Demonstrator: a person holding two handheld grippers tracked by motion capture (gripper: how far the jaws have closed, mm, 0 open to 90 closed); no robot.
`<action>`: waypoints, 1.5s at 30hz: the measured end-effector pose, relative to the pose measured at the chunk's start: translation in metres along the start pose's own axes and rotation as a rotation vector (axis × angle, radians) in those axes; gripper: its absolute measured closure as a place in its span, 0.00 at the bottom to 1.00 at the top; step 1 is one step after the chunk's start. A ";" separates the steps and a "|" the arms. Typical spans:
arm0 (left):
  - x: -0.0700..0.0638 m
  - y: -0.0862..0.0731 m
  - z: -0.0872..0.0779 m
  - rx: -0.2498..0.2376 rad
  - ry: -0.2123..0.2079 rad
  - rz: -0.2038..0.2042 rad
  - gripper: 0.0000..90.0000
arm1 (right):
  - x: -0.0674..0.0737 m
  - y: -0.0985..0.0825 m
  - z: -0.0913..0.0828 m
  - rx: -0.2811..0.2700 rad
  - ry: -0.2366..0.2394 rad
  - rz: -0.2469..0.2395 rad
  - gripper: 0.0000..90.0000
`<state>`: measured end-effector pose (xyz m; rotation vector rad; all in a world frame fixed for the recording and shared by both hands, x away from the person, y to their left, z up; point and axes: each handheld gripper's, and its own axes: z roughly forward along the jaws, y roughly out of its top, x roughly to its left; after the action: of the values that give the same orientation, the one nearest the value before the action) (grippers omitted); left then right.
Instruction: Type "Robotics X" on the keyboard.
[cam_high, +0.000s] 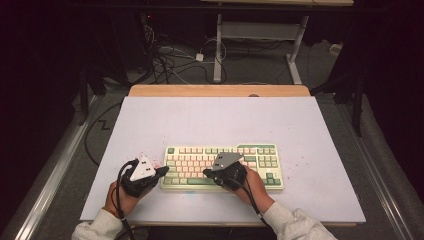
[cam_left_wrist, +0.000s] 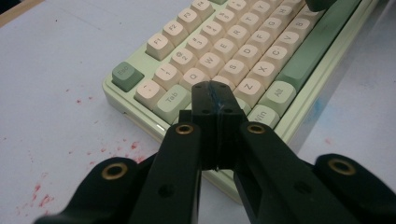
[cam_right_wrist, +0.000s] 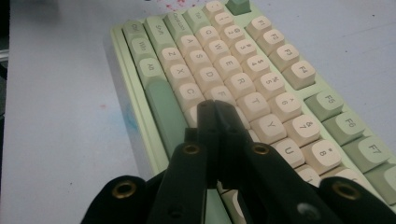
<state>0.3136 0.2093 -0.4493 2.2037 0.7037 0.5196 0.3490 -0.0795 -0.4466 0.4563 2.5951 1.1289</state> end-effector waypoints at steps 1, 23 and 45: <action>0.000 0.000 0.000 -0.002 0.000 -0.001 0.97 | 0.000 0.000 0.001 0.002 0.003 -0.001 1.00; -0.032 0.049 0.043 0.012 -0.116 0.082 0.97 | -0.011 -0.001 -0.039 -0.077 -0.059 0.021 1.00; -0.045 0.065 0.069 0.036 -0.185 0.109 0.97 | -0.021 -0.007 -0.052 -0.087 -0.083 0.033 1.00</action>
<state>0.3387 0.1072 -0.4500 2.2978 0.5010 0.3540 0.3483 -0.1261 -0.4149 0.5170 2.4652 1.2014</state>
